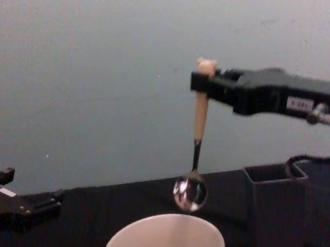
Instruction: Pick up the stirring spoon with one hand, stir inside the cup, then place it back in its original position.
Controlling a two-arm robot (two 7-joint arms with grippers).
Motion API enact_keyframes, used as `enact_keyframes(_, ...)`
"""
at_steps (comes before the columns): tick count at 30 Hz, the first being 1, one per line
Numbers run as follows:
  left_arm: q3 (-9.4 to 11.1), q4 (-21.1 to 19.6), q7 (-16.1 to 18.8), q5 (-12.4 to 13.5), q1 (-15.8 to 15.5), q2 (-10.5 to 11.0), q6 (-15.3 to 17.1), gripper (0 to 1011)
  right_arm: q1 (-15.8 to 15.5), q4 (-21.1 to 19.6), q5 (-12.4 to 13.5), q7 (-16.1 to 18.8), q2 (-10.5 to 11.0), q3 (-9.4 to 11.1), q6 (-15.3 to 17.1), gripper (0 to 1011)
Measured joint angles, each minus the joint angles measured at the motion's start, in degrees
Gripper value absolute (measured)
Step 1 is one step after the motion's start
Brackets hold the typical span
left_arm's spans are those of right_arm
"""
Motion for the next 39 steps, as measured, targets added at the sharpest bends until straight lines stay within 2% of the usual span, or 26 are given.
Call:
enact_keyframes(8,0.00,0.00,0.00,0.00,0.00,0.00,0.00,1001,0.12,1.33,-2.09,1.65,0.54,-3.12,-0.30,214)
enact_keyframes(21,0.00,0.00,0.00,0.00,0.00,0.00,0.00,1001,-0.11,2.30,-3.18,3.84,1.14,-5.94,-0.31,214)
enact_keyframes(33,0.00,0.00,0.00,0.00,0.00,0.00,0.00,1001,0.97,4.51,-4.11,4.86,-0.47,-8.74,0.02,214)
enact_keyframes(39,0.00,0.00,0.00,0.00,0.00,0.00,0.00,1001,1.56,5.60,-4.48,4.85,-1.34,-9.49,0.08,214)
